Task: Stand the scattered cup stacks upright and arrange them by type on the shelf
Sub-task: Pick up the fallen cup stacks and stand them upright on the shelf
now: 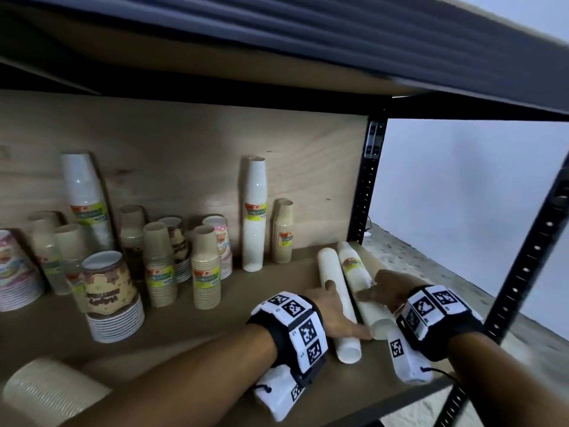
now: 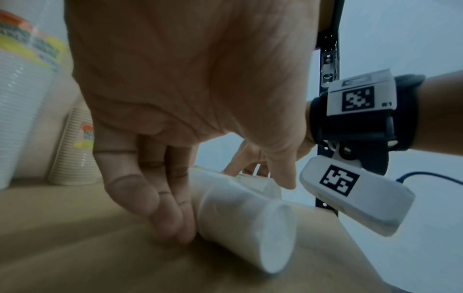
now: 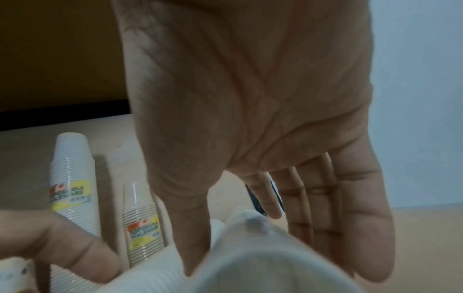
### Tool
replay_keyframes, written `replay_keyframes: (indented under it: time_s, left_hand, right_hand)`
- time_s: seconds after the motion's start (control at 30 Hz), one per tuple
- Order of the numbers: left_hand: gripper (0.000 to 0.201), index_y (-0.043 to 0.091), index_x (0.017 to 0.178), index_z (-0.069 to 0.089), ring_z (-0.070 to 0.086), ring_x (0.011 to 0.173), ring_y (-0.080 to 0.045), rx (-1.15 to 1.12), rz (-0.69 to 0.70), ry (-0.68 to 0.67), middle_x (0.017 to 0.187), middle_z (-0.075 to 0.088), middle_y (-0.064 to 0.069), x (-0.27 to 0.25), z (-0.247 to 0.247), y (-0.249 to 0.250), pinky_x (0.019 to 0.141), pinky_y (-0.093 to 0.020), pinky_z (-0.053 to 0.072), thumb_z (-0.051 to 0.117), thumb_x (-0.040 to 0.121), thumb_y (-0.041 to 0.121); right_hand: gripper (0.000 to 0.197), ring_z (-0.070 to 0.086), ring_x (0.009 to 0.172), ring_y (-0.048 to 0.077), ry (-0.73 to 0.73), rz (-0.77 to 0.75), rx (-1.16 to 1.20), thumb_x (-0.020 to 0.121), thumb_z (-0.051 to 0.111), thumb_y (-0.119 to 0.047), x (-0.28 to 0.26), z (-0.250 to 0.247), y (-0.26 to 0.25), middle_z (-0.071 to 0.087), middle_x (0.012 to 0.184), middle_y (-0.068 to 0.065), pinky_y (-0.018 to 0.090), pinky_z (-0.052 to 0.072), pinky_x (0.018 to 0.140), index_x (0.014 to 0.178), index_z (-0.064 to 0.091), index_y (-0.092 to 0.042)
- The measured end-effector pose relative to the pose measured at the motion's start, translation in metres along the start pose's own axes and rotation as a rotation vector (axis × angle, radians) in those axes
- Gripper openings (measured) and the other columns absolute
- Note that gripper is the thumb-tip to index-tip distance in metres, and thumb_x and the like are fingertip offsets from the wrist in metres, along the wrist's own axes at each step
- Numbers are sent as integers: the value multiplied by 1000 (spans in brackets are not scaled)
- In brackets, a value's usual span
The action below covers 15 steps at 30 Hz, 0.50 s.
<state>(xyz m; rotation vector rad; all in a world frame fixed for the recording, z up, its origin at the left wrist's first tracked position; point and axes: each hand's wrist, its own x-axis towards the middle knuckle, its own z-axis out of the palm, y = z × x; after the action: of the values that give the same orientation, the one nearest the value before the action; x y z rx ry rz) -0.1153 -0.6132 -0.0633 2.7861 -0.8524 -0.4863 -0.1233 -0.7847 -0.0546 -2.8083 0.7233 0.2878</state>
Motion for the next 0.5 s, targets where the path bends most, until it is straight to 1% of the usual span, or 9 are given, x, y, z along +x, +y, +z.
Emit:
replay_keyframes:
  time_s: [0.07,0.1,0.17,0.2,0.23,0.3,0.4,0.47,0.5]
  left_hand:
    - [115,13,145,16,58,97,-28,13,7,-38,111,57,-9,-7,5,7,78,-36,48,62,64,79]
    - [114,14,145,14,58,94,-28,12,6,-48,107,57,-9,-8,7,9,78,-36,49,64,64,76]
    - [111,19,147,8,60,98,-30,-4,-19,-69,111,59,-11,-10,8,10,82,-38,52,68,66,67]
    - [110,21,148,5,60,99,-31,-5,-38,-83,113,60,-12,-10,7,10,85,-39,53,68,68,62]
    - [109,22,149,2,60,101,-31,-5,-54,-90,116,59,-12,-11,6,7,88,-40,53,67,69,59]
    - [108,22,151,-2,59,107,-32,10,-82,-78,123,58,-13,-13,0,-1,93,-41,51,64,73,55]
    - [102,15,152,-9,52,120,-35,92,-102,-50,135,50,-17,-16,-10,-17,102,-42,43,59,83,48]
    - [92,11,152,-4,48,125,-36,122,-114,-29,139,46,-19,-19,-12,-29,103,-41,39,57,90,39]
    - [87,9,151,3,49,125,-35,101,-111,-11,139,47,-19,-18,-11,-35,101,-41,40,59,90,35]
  right_hand:
    - [55,60,90,20,-47,4,12,82,60,-60,-1,6,4,64,100,2,28,45,75,110,58,-13]
    - [58,64,92,20,-60,7,43,80,61,-61,2,10,7,67,101,4,30,49,80,110,60,-11]
    - [61,67,95,22,-73,12,91,78,62,-61,4,13,10,69,103,7,36,53,88,111,62,-10]
    - [60,66,95,22,-77,7,78,78,61,-60,2,12,10,69,103,6,36,53,87,110,61,-10]
    - [57,65,93,21,-81,7,39,79,60,-60,0,10,10,67,101,4,33,51,83,108,61,-11]
    - [57,58,90,20,-76,25,-71,80,58,-59,-6,4,10,60,99,1,27,43,76,114,59,-14]
    - [67,53,94,20,-111,62,-189,79,58,-59,-9,-2,8,56,106,3,25,41,79,127,55,-12]
    - [71,55,102,20,-98,57,-200,79,58,-62,-6,-3,8,59,117,4,27,42,83,129,53,-12]
    - [73,57,106,20,-72,44,-183,79,58,-63,-4,-3,7,60,123,4,27,42,84,130,52,-12]
